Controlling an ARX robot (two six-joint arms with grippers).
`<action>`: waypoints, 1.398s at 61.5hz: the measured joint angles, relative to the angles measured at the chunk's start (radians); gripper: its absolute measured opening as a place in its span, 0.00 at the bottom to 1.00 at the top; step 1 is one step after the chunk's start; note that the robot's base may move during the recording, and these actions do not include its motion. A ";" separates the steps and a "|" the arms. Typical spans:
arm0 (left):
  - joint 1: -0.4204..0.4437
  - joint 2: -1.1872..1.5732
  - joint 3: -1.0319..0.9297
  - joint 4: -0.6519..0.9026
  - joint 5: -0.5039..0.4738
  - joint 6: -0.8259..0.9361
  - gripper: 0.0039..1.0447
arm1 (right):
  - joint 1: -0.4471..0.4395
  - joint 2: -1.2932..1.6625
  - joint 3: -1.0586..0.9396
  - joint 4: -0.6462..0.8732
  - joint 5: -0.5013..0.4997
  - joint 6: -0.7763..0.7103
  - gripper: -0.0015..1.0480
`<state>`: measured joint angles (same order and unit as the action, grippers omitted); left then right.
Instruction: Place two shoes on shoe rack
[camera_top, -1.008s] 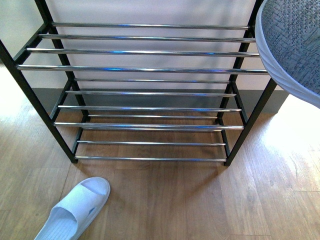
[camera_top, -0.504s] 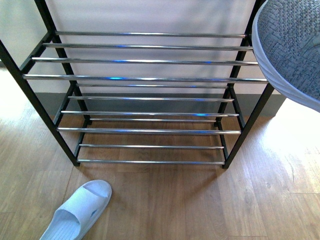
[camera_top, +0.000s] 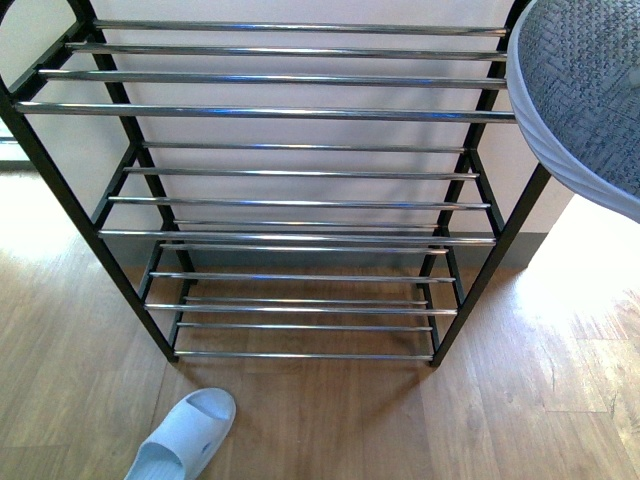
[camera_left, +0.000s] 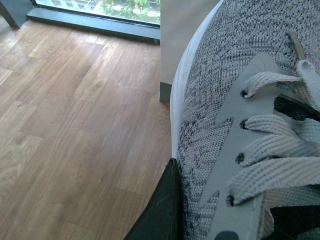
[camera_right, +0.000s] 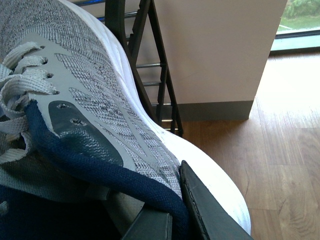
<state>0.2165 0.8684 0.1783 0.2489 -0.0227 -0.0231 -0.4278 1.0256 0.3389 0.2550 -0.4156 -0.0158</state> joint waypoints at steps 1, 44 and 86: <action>0.000 0.000 0.000 0.000 0.000 0.000 0.02 | 0.000 0.000 0.000 0.000 0.000 0.000 0.01; 0.000 0.000 0.000 0.000 0.000 0.000 0.02 | 0.356 0.089 0.389 -0.230 0.313 0.383 0.01; 0.000 0.000 0.000 0.000 0.000 0.000 0.02 | 0.466 0.579 0.856 -0.450 0.615 0.532 0.01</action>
<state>0.2165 0.8684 0.1783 0.2489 -0.0227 -0.0231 0.0383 1.6043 1.1954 -0.1951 0.1993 0.5163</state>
